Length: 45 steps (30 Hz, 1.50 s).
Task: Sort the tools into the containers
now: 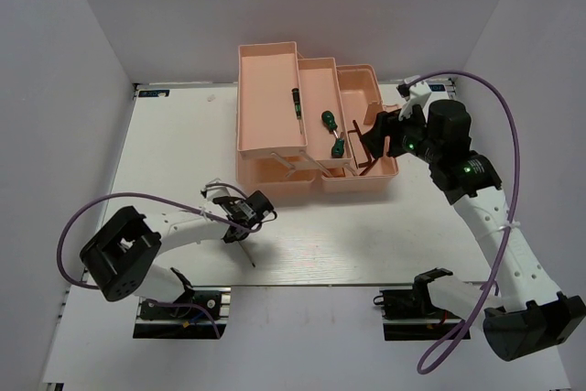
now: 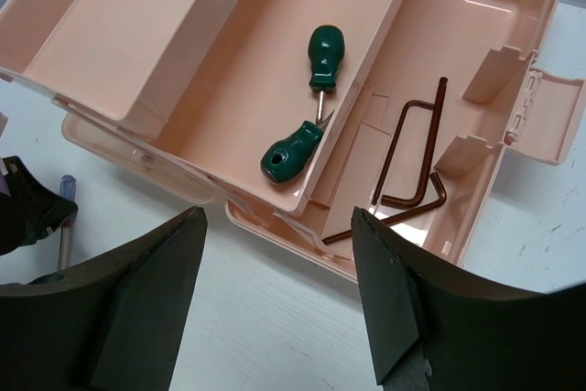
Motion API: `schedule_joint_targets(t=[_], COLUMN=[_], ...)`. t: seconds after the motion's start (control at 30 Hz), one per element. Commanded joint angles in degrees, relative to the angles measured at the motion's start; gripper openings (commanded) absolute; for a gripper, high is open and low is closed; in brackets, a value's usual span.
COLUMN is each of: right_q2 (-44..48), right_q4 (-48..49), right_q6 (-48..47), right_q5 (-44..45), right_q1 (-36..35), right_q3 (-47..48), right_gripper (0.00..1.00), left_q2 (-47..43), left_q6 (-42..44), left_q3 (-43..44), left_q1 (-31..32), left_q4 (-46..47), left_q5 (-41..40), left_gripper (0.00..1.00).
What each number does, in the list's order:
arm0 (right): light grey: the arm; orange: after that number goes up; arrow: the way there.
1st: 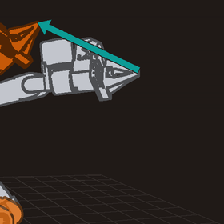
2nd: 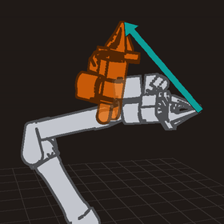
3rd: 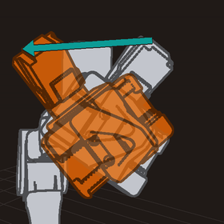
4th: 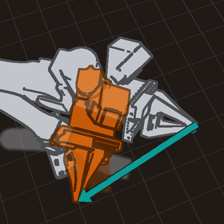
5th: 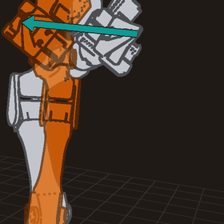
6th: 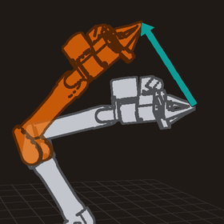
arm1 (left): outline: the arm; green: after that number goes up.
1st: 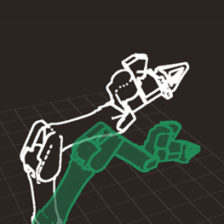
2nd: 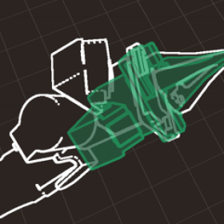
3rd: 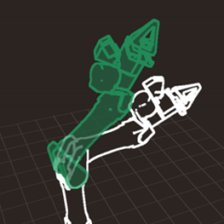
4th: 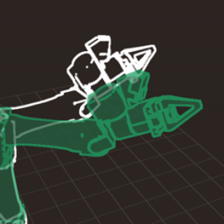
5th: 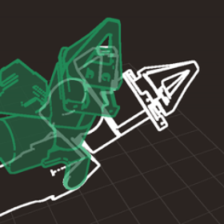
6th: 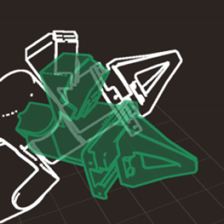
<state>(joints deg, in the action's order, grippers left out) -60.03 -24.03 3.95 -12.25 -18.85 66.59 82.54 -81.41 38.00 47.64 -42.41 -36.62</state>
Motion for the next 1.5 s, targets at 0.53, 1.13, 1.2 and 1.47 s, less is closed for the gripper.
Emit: schedule_joint_targets(t=[0.53, 1.13, 1.2, 1.47], right_q2=[2.3, 1.2, 1.7, -0.3], right_q4=[0.2, -4.0, -4.8, -7.5], right_q6=[-2.1, -22.2, -25.2, -37.7], right_q5=[-2.6, -25.0, -26.3, -36.7], right_q1=[1.7, 2.1, 2.1, 1.6], right_q3=[-3.7, -11.6, -13.1, -15.8], right_gripper=[0.78, 0.00, 0.00, 0.62], left_q2=[-21.9, 3.6, 7.0, 20.0], left_q6=[18.6, 53.4, 54.4, 55.7], left_q3=[16.2, 54.7, 60.6, 74.8], left_q1=[3.9, -3.0, -4.6, -13.5], left_q4=[-14.8, 15.2, 14.0, 10.1], left_q5=[2.5, 1.4, 1.4, 5.1], left_gripper=[0.00, 0.00, 0.00, 0.01])
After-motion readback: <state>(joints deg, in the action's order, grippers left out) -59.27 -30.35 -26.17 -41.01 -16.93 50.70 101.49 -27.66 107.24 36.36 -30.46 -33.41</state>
